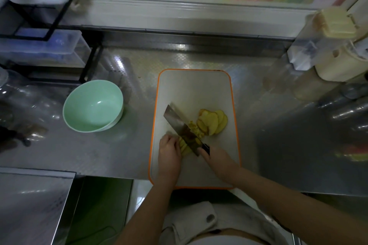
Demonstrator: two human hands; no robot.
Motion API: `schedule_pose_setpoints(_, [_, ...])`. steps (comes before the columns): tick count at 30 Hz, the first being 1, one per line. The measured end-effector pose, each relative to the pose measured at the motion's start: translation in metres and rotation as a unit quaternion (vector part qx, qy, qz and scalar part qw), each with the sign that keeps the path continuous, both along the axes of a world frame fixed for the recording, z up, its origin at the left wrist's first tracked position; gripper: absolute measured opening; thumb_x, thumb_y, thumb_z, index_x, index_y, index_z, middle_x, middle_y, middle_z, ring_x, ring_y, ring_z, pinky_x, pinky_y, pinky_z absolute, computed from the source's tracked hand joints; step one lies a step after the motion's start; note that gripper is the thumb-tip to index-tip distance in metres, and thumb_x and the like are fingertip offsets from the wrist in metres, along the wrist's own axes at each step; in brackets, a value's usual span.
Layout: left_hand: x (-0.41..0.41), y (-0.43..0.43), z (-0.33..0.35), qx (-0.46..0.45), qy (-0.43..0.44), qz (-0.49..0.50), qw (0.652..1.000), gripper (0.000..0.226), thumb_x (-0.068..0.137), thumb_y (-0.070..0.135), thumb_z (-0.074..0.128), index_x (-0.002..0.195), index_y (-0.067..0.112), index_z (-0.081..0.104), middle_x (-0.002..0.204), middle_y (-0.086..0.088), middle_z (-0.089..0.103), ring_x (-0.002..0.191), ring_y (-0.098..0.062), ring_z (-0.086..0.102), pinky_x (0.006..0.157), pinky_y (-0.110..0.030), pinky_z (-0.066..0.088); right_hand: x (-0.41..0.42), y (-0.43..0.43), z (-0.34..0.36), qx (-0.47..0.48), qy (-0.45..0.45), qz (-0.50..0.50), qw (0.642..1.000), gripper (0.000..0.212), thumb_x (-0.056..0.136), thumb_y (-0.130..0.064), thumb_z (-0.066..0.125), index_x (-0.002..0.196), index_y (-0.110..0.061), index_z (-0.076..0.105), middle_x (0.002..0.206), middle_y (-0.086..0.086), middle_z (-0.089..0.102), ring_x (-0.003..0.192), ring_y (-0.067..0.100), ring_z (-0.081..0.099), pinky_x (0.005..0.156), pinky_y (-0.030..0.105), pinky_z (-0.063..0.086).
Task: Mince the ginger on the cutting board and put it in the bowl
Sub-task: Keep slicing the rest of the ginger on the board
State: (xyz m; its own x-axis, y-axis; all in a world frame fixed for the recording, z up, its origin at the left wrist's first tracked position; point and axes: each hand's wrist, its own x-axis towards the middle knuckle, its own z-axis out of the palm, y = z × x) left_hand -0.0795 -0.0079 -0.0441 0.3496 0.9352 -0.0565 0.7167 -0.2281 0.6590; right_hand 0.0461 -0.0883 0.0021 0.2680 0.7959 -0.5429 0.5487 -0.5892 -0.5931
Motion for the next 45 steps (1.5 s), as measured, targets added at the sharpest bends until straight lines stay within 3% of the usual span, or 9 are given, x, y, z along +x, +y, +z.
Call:
schedule_pose_setpoints(6, [-0.002,0.001,0.002,-0.012,0.005,-0.004,1.0,0.018,0.091,0.008,0.052,0.098,-0.001,0.067,0.097,-0.013,0.056,0.091,-0.023,0.049,0.075,-0.014,0.029,0.006,0.004,0.002,0.023,-0.013,0.028,0.999,0.026,0.1,-0.032,0.039,0.08,-0.018,0.047,0.067,-0.004,0.047,0.06,0.012,0.046,0.056,0.026,0.032])
schedule_pose_setpoints(12, [-0.004,0.007,0.005,-0.033,0.001,-0.026,0.999,0.023,0.096,0.013,0.044,0.101,0.001,0.063,0.104,-0.015,0.055,0.099,-0.028,0.05,0.088,-0.034,0.039,0.01,0.007,0.005,0.066,-0.018,-0.022,0.997,0.029,0.098,-0.036,0.041,0.087,-0.012,0.053,0.075,0.002,0.054,0.071,0.021,0.054,0.064,0.032,0.04])
schedule_pose_setpoints(17, [-0.009,0.004,0.01,-0.047,-0.017,-0.049,0.998,0.021,0.097,0.015,0.043,0.107,0.005,0.059,0.107,-0.01,0.053,0.102,-0.022,0.046,0.09,-0.029,0.036,0.008,0.003,0.01,0.074,-0.019,-0.009,0.997,0.027,0.098,-0.037,0.041,0.085,-0.014,0.05,0.068,-0.005,0.048,0.062,0.011,0.047,0.057,0.026,0.035])
schedule_pose_setpoints(22, [-0.012,-0.002,0.011,-0.036,-0.041,-0.009,0.998,0.01,0.091,0.006,0.05,0.092,0.006,0.06,0.091,0.0,0.05,0.089,-0.017,0.047,0.073,-0.015,0.028,-0.002,-0.003,0.011,0.053,-0.04,0.015,0.998,0.032,0.098,-0.037,0.04,0.081,-0.011,0.047,0.071,0.005,0.05,0.065,0.02,0.051,0.059,0.031,0.036])
schedule_pose_setpoints(27, [-0.012,0.001,0.013,-0.009,-0.037,0.0,0.999,0.012,0.085,-0.002,0.055,0.084,0.002,0.066,0.086,-0.008,0.059,0.081,-0.011,0.046,0.068,-0.012,0.026,-0.007,-0.005,0.012,0.043,-0.003,-0.009,0.999,0.029,0.097,-0.04,0.041,0.082,-0.016,0.044,0.069,-0.004,0.046,0.056,0.004,0.042,0.05,0.015,0.031])
schedule_pose_setpoints(31, [-0.01,0.002,0.014,-0.006,-0.035,0.002,0.999,0.012,0.085,-0.002,0.056,0.081,0.002,0.066,0.084,-0.01,0.06,0.08,-0.014,0.049,0.067,-0.013,0.027,-0.009,-0.004,0.01,0.021,-0.042,0.04,0.998,0.03,0.099,-0.038,0.038,0.085,-0.013,0.045,0.069,0.003,0.046,0.059,0.015,0.046,0.052,0.026,0.035])
schedule_pose_setpoints(38, [-0.01,0.002,0.014,0.0,-0.03,-0.002,1.0,0.011,0.083,-0.004,0.057,0.081,0.0,0.068,0.085,-0.012,0.06,0.079,-0.014,0.049,0.068,-0.011,0.026,-0.014,-0.003,0.009,0.006,-0.051,0.022,0.998,0.03,0.099,-0.038,0.038,0.08,-0.016,0.045,0.063,-0.007,0.041,0.052,0.004,0.04,0.045,0.017,0.027])
schedule_pose_setpoints(42, [-0.01,0.002,0.015,-0.002,-0.02,-0.01,1.0,0.013,0.083,-0.003,0.056,0.082,0.0,0.068,0.084,-0.012,0.06,0.077,-0.012,0.045,0.066,-0.012,0.025,-0.02,0.002,0.013,-0.018,-0.02,0.01,1.0,0.033,0.101,-0.031,0.038,0.069,-0.023,0.038,0.064,-0.006,0.042,0.059,0.012,0.044,0.054,0.024,0.032])
schedule_pose_setpoints(45, [-0.01,0.004,0.015,-0.01,-0.018,-0.009,1.0,0.012,0.081,-0.005,0.057,0.081,0.0,0.069,0.084,-0.013,0.059,0.076,-0.015,0.047,0.063,-0.014,0.025,-0.024,0.003,0.014,-0.028,-0.032,0.016,0.999,0.025,0.101,-0.031,0.037,0.083,-0.016,0.045,0.075,-0.001,0.048,0.072,0.016,0.048,0.063,0.025,0.033])
